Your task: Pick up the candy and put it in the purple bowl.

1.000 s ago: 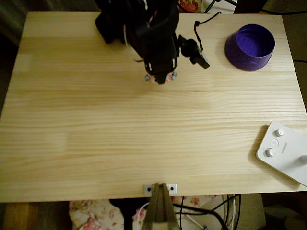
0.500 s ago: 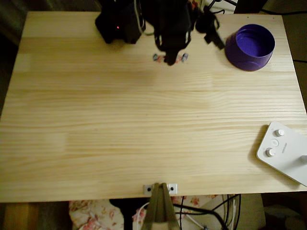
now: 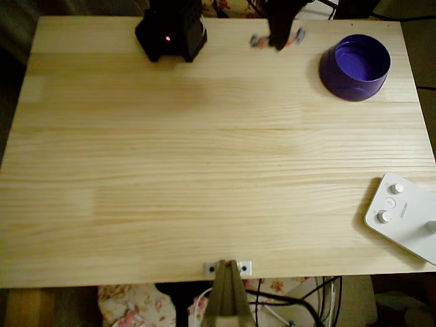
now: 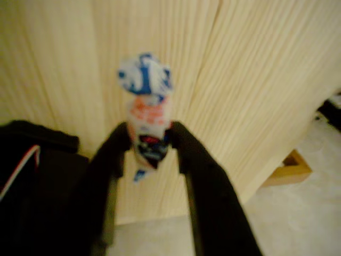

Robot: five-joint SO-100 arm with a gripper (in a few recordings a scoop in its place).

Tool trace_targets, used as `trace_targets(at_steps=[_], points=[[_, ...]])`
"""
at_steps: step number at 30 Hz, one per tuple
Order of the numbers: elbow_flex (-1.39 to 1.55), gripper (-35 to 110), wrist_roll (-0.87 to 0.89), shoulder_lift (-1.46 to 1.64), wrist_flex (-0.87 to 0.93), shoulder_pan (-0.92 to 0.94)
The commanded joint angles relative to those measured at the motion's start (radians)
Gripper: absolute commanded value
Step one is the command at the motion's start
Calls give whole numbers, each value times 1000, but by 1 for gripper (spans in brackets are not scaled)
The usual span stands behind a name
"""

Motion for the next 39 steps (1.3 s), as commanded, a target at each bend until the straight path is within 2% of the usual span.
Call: trace_targets(at_steps=[1,15,29,39], points=[[-147,2,38,-9,28,-97],[-534,2,160,-337,-40,-250],[-623,2,239,-566,-245,-284],[-726,2,270,-712,-319,-324]])
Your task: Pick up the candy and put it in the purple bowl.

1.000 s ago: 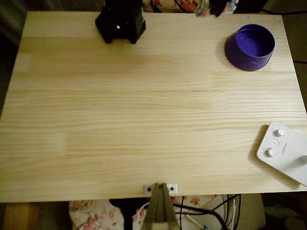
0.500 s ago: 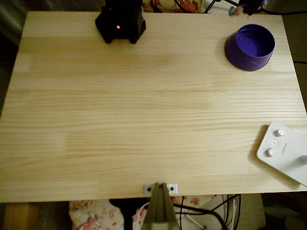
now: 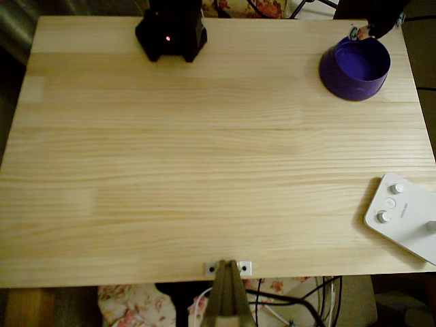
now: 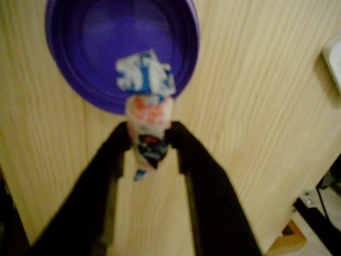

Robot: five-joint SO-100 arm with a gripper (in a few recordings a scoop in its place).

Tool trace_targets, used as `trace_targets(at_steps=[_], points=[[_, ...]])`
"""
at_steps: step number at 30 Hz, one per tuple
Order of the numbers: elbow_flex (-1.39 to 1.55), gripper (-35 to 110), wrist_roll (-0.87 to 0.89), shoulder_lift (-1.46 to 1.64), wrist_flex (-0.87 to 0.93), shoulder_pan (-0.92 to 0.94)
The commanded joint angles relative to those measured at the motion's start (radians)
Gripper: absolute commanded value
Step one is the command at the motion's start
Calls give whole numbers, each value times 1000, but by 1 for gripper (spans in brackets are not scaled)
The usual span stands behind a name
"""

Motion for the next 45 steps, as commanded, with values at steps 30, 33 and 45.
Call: trace_targets(at_steps=[30,33,45], points=[[-209,2,32,-169,-130,-72],[-206,2,37,-169,-120,-78],[-199,5,29,-170,-104,-71]])
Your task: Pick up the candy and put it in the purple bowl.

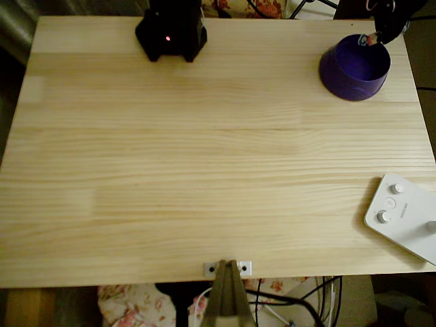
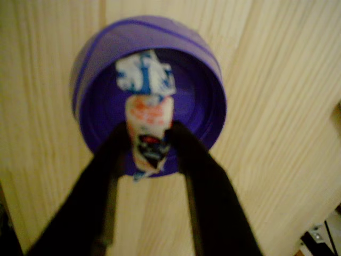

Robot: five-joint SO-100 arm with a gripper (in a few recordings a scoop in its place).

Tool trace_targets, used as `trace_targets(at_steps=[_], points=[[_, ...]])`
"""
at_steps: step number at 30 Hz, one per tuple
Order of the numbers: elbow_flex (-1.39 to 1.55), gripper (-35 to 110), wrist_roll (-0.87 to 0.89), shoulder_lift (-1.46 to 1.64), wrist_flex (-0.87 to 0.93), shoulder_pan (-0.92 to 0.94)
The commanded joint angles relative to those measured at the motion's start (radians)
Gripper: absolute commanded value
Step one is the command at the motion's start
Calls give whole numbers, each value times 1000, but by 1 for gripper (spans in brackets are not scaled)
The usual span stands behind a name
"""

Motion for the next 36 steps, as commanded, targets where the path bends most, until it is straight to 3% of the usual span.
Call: trace_targets(at_steps=[1,19,36], points=[[-75,5,-8,49,11,-6],[12,16,-69,86,41,51],[20,17,-86,189,107,81]])
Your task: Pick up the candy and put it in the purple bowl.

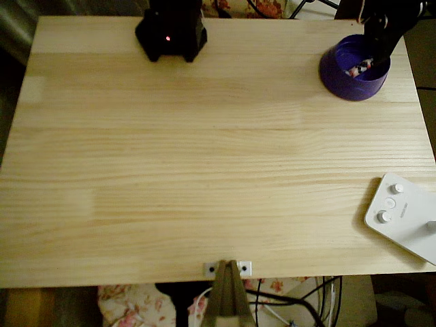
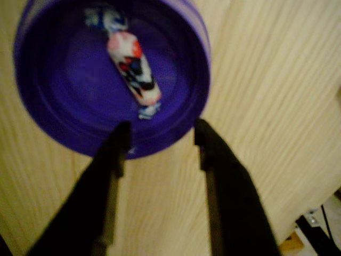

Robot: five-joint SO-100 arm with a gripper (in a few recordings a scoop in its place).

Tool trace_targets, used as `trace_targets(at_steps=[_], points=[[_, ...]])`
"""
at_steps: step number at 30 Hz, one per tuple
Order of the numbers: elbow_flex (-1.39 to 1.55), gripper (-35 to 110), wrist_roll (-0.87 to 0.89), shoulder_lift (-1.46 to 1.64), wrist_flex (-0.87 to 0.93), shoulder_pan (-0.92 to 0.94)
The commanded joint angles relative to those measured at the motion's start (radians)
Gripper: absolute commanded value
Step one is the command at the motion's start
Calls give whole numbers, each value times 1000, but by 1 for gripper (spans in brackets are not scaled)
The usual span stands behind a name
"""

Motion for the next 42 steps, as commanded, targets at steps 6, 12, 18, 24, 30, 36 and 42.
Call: trace_targets(at_steps=[6,12,18,24,30,36,42], points=[[34,15,-84,293,91,92],[153,6,-118,471,123,199],[330,2,-163,657,156,293],[474,0,-175,813,199,407],[676,0,-156,1003,144,589],[841,2,-244,1164,215,735],[962,1,-69,1290,155,871]])
